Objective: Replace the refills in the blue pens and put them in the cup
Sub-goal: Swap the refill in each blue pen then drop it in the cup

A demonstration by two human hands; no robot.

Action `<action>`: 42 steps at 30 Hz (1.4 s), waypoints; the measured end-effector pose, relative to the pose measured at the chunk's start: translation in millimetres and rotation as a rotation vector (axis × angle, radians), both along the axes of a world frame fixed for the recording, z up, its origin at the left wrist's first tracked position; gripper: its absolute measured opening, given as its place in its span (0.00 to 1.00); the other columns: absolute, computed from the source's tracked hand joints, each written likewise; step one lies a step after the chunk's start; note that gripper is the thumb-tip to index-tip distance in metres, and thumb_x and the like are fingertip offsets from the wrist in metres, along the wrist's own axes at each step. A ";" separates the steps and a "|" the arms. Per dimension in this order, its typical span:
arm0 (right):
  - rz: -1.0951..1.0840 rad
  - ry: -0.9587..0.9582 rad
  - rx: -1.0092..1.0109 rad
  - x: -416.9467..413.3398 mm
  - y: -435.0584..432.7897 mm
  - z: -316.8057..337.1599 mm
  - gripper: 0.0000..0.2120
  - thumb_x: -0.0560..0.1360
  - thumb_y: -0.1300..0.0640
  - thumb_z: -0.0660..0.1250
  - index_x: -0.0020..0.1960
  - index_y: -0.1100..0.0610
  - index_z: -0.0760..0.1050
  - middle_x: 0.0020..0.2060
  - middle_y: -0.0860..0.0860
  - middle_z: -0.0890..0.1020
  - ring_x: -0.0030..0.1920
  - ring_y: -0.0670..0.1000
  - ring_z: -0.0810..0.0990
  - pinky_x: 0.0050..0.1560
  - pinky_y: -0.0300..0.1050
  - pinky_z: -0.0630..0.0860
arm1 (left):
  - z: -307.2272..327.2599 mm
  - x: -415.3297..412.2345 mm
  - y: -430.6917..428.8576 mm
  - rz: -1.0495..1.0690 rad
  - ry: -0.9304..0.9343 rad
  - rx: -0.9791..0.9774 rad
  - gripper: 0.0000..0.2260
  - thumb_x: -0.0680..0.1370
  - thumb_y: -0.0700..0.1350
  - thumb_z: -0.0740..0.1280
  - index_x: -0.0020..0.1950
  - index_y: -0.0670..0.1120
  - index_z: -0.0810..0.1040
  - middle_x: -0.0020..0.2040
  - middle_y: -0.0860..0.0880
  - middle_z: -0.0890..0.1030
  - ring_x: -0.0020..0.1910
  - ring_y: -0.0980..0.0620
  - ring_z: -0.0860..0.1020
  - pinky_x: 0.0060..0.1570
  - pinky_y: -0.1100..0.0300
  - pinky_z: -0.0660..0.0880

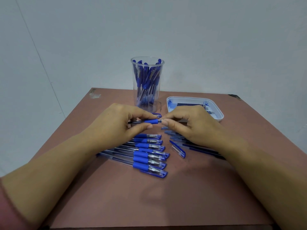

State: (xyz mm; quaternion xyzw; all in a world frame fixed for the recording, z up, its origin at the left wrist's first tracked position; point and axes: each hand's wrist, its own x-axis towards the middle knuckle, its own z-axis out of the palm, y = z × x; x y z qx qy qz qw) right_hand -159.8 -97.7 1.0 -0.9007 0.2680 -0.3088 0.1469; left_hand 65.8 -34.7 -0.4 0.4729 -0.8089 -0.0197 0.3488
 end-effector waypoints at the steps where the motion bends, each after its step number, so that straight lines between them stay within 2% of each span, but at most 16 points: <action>1: 0.004 -0.009 0.017 -0.3 0.5 0.4 0.12 0.75 0.48 0.70 0.57 0.50 0.81 0.45 0.45 0.84 0.45 0.45 0.81 0.46 0.42 0.78 | -0.1 0.0 0.0 -0.004 0.003 -0.002 0.14 0.73 0.57 0.67 0.57 0.59 0.82 0.35 0.74 0.74 0.36 0.68 0.77 0.37 0.76 0.69; 3: 0.016 -0.029 0.026 -0.4 0.6 1.3 0.13 0.72 0.51 0.73 0.56 0.51 0.80 0.44 0.47 0.83 0.44 0.45 0.81 0.46 0.41 0.78 | -0.7 0.3 -0.2 -0.004 0.006 -0.006 0.14 0.73 0.56 0.68 0.56 0.58 0.83 0.34 0.74 0.74 0.36 0.69 0.76 0.37 0.76 0.69; 6: 0.008 -0.006 -0.025 0.5 -0.3 1.1 0.06 0.73 0.54 0.73 0.50 0.54 0.81 0.41 0.45 0.82 0.43 0.45 0.80 0.44 0.44 0.77 | -1.3 1.1 -0.2 -0.003 0.006 -0.008 0.13 0.73 0.54 0.69 0.57 0.57 0.83 0.34 0.75 0.74 0.36 0.69 0.76 0.37 0.76 0.69; 9: -0.009 0.022 -0.021 -0.9 0.2 0.9 0.11 0.76 0.48 0.68 0.54 0.52 0.82 0.43 0.44 0.84 0.43 0.44 0.81 0.45 0.43 0.77 | -1.2 0.8 -0.2 -0.010 0.009 -0.006 0.14 0.73 0.56 0.68 0.57 0.58 0.83 0.34 0.75 0.74 0.36 0.69 0.76 0.37 0.76 0.69; 11: 0.005 -0.006 0.020 -2.0 1.0 1.7 0.13 0.73 0.49 0.72 0.57 0.51 0.80 0.45 0.45 0.83 0.44 0.43 0.82 0.46 0.40 0.78 | -1.9 0.7 -0.4 -0.010 0.009 -0.002 0.13 0.73 0.55 0.69 0.57 0.57 0.83 0.34 0.75 0.75 0.36 0.70 0.76 0.38 0.77 0.69; 13: 0.020 -0.014 -0.015 -1.0 0.4 1.8 0.11 0.72 0.54 0.75 0.53 0.53 0.81 0.43 0.46 0.82 0.44 0.45 0.81 0.45 0.41 0.78 | -2.5 1.5 -0.6 0.000 0.007 -0.002 0.12 0.73 0.52 0.71 0.57 0.57 0.83 0.34 0.74 0.75 0.36 0.70 0.76 0.38 0.77 0.69; 15: 0.013 0.006 -0.055 0.3 0.3 1.7 0.06 0.73 0.55 0.73 0.49 0.54 0.81 0.41 0.45 0.82 0.42 0.45 0.80 0.43 0.43 0.77 | -2.6 2.1 -0.7 0.006 -0.003 -0.010 0.12 0.73 0.50 0.73 0.57 0.56 0.83 0.33 0.73 0.75 0.36 0.70 0.76 0.38 0.77 0.69; 18: 0.001 0.014 -0.016 -1.2 1.5 2.1 0.08 0.75 0.50 0.70 0.50 0.53 0.82 0.40 0.45 0.83 0.42 0.45 0.81 0.44 0.43 0.77 | -2.4 1.5 -0.1 0.003 0.004 -0.002 0.12 0.73 0.50 0.73 0.57 0.57 0.83 0.34 0.73 0.75 0.37 0.70 0.77 0.38 0.77 0.69; 22: 0.020 -0.004 0.003 -0.4 2.6 1.9 0.08 0.72 0.55 0.75 0.50 0.54 0.80 0.42 0.46 0.82 0.44 0.46 0.81 0.45 0.42 0.78 | -2.7 1.0 0.2 -0.001 0.006 -0.010 0.12 0.73 0.49 0.73 0.57 0.57 0.83 0.35 0.75 0.75 0.38 0.71 0.77 0.39 0.77 0.69; 24: 0.019 0.014 -0.029 0.4 1.5 1.6 0.06 0.73 0.55 0.73 0.49 0.55 0.81 0.41 0.46 0.83 0.42 0.46 0.80 0.43 0.43 0.77 | -1.9 0.6 0.6 -0.002 0.002 -0.013 0.12 0.74 0.49 0.73 0.57 0.56 0.83 0.35 0.73 0.75 0.38 0.71 0.77 0.39 0.77 0.69; 26: 0.019 0.026 -0.013 -0.3 1.8 1.7 0.08 0.75 0.51 0.70 0.51 0.54 0.82 0.41 0.46 0.83 0.42 0.46 0.81 0.44 0.44 0.77 | -1.3 0.4 1.1 -0.004 0.008 -0.016 0.12 0.74 0.49 0.73 0.57 0.57 0.83 0.36 0.72 0.76 0.38 0.70 0.77 0.38 0.76 0.69; 29: 0.032 -0.011 0.031 -1.3 4.7 3.2 0.12 0.73 0.52 0.73 0.54 0.53 0.80 0.43 0.47 0.83 0.45 0.46 0.81 0.46 0.41 0.79 | -1.1 0.0 1.5 -0.001 0.014 -0.016 0.12 0.74 0.49 0.73 0.57 0.57 0.82 0.38 0.72 0.76 0.39 0.70 0.77 0.40 0.75 0.71; 33: 0.036 -0.021 -0.055 1.5 4.7 3.1 0.06 0.73 0.57 0.73 0.49 0.55 0.81 0.40 0.47 0.83 0.41 0.44 0.80 0.43 0.39 0.77 | -2.7 0.0 0.7 0.005 0.010 -0.011 0.13 0.74 0.49 0.73 0.58 0.57 0.83 0.40 0.70 0.78 0.40 0.70 0.77 0.41 0.74 0.72; 37: 0.009 -0.020 -0.008 2.2 6.4 3.5 0.06 0.73 0.56 0.73 0.49 0.54 0.81 0.40 0.47 0.83 0.41 0.44 0.81 0.43 0.40 0.77 | -4.4 -0.2 -0.7 0.008 0.019 -0.020 0.12 0.74 0.49 0.73 0.57 0.55 0.83 0.44 0.62 0.83 0.40 0.70 0.78 0.42 0.73 0.73; 39: 0.000 -0.018 0.042 0.6 8.7 6.7 0.08 0.72 0.54 0.74 0.51 0.50 0.79 0.41 0.46 0.83 0.42 0.45 0.81 0.45 0.41 0.77 | -4.4 0.2 -1.4 0.013 0.013 -0.026 0.12 0.73 0.49 0.74 0.57 0.56 0.83 0.39 0.69 0.79 0.39 0.69 0.77 0.40 0.75 0.71; 42: -0.053 0.028 0.155 -8.4 10.7 13.6 0.19 0.68 0.48 0.76 0.53 0.42 0.71 0.42 0.44 0.80 0.42 0.46 0.80 0.46 0.41 0.77 | -3.4 2.8 -2.8 0.040 0.019 -0.030 0.12 0.73 0.48 0.74 0.56 0.56 0.83 0.35 0.74 0.74 0.37 0.72 0.75 0.39 0.77 0.68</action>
